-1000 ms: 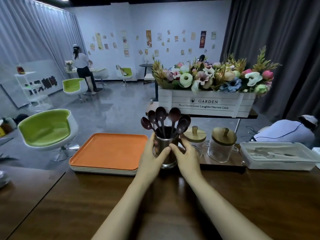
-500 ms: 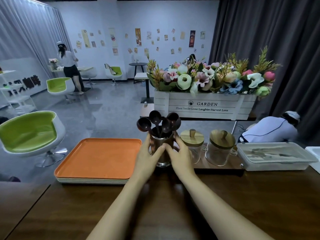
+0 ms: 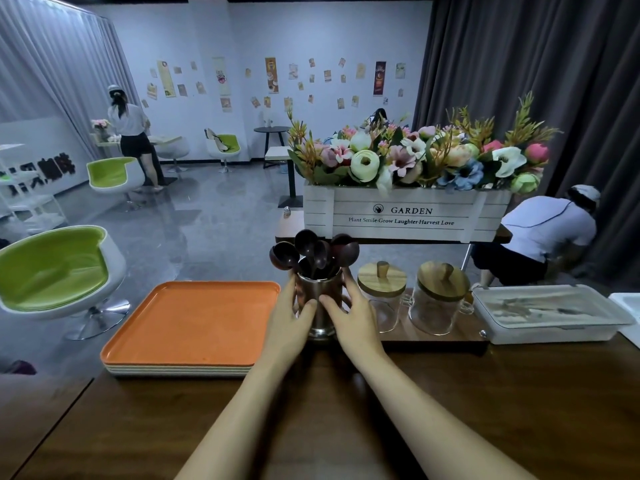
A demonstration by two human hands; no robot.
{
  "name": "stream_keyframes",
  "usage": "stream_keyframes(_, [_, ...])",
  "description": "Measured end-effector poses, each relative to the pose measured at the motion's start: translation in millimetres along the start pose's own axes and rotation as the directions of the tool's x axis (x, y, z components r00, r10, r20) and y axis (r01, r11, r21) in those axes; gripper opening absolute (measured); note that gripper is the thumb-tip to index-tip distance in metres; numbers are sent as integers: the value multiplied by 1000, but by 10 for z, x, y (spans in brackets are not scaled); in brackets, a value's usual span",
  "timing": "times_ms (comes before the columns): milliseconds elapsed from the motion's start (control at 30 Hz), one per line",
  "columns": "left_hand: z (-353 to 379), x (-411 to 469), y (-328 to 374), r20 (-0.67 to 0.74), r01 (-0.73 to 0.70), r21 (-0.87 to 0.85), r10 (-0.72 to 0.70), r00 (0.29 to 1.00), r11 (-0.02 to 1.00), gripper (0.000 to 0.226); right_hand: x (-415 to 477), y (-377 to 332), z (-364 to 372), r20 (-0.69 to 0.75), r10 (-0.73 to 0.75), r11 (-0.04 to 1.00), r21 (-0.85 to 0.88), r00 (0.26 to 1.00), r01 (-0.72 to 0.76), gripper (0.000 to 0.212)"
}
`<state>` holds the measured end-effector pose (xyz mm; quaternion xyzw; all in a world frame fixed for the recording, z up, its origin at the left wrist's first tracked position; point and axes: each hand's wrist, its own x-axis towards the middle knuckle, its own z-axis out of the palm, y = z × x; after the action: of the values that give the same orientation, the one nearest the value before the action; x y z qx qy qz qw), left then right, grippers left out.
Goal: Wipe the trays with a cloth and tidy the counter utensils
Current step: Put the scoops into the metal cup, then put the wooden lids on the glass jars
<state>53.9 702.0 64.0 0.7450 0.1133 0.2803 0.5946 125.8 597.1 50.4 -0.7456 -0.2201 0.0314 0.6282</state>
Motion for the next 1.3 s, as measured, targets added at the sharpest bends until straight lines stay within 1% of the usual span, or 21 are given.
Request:
stream_keyframes(133, [-11, -19, -81, 27, 1, 36, -2, 1000, 999, 82, -42, 41, -24, 23, 34, 999, 6, 999, -34, 79])
stream_keyframes(200, [-25, -42, -163, 34, 10, 66, -12, 999, 998, 73, -79, 32, -62, 45, 35, 999, -16, 998, -35, 76])
stream_keyframes(267, [-30, -96, -227, 10, 37, 88, -38, 999, 995, 67, -135, 23, -122, 45, 38, 999, -28, 998, -37, 70])
stream_keyframes(333, [-9, -179, -295, -82, 79, 101, -71, 994, 992, 67, -209, 55, -202, 39, 60, 998, 13, 997, -61, 64])
stream_keyframes(367, [14, -244, -314, -158, 83, 148, -59, 986, 986, 62, -257, 88, -255, 27, 70, 997, 37, 997, -70, 61])
stream_keyframes(433, [92, -403, -284, -292, 47, 273, 36, 956, 961, 47, -359, 144, -372, -16, 67, 998, 6, 998, -67, 55])
stream_keyframes(500, [224, -538, -208, -350, 24, 311, 91, 932, 950, 37, -454, 200, -516, -75, 58, 997, -55, 996, -62, 52])
stream_keyframes(567, [379, -612, -165, -325, 9, 298, 93, 941, 954, 35, -525, 229, -664, -130, 44, 994, -97, 991, -57, 50])
stream_keyframes(633, [531, -621, -143, -242, -20, 278, 90, 966, 960, 37, -546, 236, -778, -158, 31, 988, -147, 987, -54, 49])
stream_keyframes(700, [678, -584, -127, -129, -65, 234, 97, 987, 970, 47, -554, 239, -867, -191, 28, 981, -182, 981, -64, 48])
stream_keyframes(800, [864, -468, -112, 24, -44, 138, 41, 999, 989, 67, -534, 247, -990, -229, 64, 969, -217, 971, -115, 52])
stream_keyframes(900, [992, -325, -119, 94, 5, 92, -14, 995, 996, 92, -470, 252, -1053, -161, 105, 960, -240, 981, -142, 62])
stream_keyframes(933, [1029, -286, -117, 103, 12, 91, -21, 994, 996, 99, -445, 252, -1056, -133, 113, 962, -232, 985, -142, 65])
stream_keyframes(1000, [1097, -212, -169, 91, 29, 106, -39, 995, 994, 106, -389, 267, -1043, -106, 136, 966, -208, 985, -155, 68])
stream_keyframes(1133, [1180, -86, -281, 62, 95, 120, -103, 993, 988, 101, -276, 245, -1020, -78, 203, 954, -206, 976, -216, 71])
stream_keyframes(1233, [1189, -66, -269, 89, 75, 130, -87, 992, 989, 90, -250, 246, -1013, -44, 206, 959, -187, 978, -211, 66])
stream_keyframes(1300, [1183, -120, -187, 101, 49, 134, -63, 993, 990, 84, -247, 277, -1029, -46, 202, 962, -177, 978, -207, 68])
